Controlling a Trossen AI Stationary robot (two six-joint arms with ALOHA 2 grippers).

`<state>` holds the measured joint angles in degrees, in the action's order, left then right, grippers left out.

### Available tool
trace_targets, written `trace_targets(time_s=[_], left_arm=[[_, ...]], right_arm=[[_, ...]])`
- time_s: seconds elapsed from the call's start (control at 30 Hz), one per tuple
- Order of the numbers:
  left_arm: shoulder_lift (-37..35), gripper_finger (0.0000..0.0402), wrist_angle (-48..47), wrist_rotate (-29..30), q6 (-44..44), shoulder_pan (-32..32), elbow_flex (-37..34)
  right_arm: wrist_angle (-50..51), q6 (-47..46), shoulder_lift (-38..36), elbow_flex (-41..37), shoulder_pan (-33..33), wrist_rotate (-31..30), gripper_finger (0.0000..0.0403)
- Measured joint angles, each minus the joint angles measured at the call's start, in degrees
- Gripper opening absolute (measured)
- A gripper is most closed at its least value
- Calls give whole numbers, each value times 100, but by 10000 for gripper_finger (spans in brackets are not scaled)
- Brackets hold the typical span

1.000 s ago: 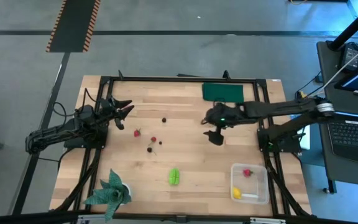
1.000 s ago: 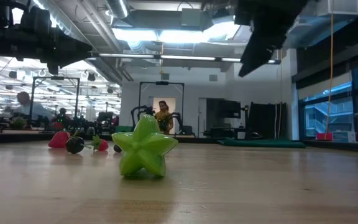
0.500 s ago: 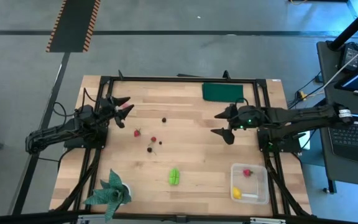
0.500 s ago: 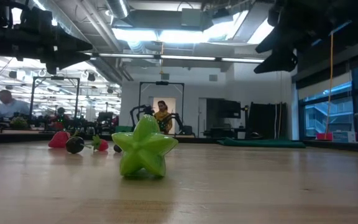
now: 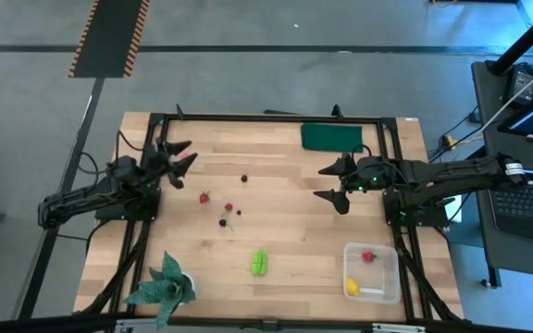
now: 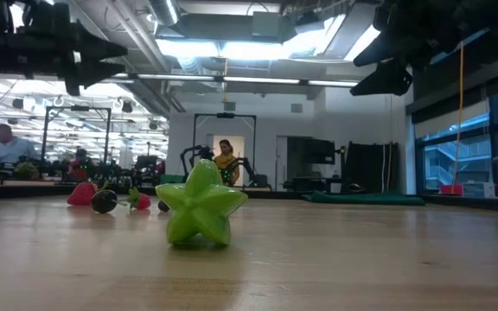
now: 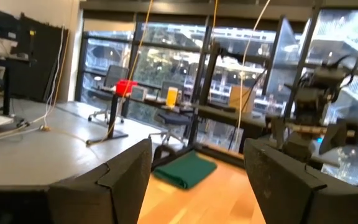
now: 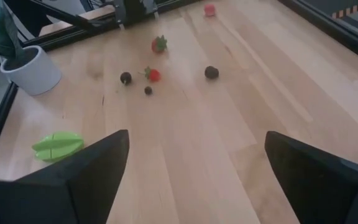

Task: Pick and placing Produce into tupperware
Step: Put the blackberry into the transparent bin

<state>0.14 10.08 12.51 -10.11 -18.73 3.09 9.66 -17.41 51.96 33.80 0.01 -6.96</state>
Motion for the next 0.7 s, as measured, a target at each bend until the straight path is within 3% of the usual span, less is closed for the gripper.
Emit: trace_targets(time_s=[0.53, 0.7], left_arm=[[92, 247, 259, -305, -445, 0, 5], [597, 235, -524, -323, -474, 1, 506]], right_arm=[[-1, -7, 0, 2, 0, 0, 377], [-1, 0, 0, 2, 0, 0, 377]])
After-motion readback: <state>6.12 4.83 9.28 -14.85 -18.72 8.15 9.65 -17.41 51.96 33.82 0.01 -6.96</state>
